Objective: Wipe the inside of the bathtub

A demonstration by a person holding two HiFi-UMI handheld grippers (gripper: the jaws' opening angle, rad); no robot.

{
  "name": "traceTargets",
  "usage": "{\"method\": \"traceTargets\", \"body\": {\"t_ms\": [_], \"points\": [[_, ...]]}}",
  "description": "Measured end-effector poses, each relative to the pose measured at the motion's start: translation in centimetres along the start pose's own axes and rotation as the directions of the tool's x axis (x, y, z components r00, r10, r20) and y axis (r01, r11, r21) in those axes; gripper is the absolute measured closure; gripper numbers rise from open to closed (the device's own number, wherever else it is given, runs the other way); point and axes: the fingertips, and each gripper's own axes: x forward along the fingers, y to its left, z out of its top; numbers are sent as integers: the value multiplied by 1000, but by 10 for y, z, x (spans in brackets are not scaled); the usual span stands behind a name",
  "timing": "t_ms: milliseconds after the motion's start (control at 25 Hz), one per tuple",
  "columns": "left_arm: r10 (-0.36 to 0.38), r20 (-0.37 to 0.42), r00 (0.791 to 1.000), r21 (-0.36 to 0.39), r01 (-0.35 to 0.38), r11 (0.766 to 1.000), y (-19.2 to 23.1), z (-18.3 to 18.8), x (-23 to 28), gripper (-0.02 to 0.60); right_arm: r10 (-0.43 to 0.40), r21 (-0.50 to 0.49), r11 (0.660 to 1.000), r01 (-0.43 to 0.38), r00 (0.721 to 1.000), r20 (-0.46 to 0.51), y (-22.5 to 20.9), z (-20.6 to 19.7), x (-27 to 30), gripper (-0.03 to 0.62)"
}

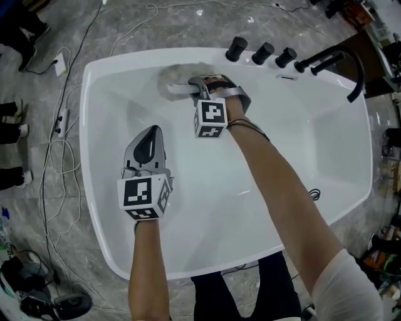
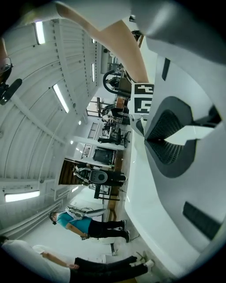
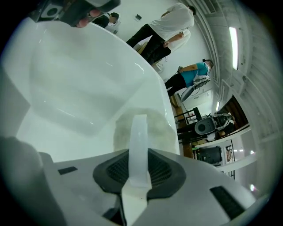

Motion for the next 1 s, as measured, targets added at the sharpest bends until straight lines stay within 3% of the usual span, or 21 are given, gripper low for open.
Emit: {"method": "traceTargets", "body": {"t_ms": [480, 1000], "points": [[-55, -12, 998, 18, 56, 998, -114, 4, 49, 574, 12, 13, 1000, -11, 998, -63, 5, -141, -42, 500], [-81, -33, 996, 42, 82, 996, -215, 10, 87, 574, 10, 73, 997, -4, 997, -78, 8, -250, -76, 500]]}}
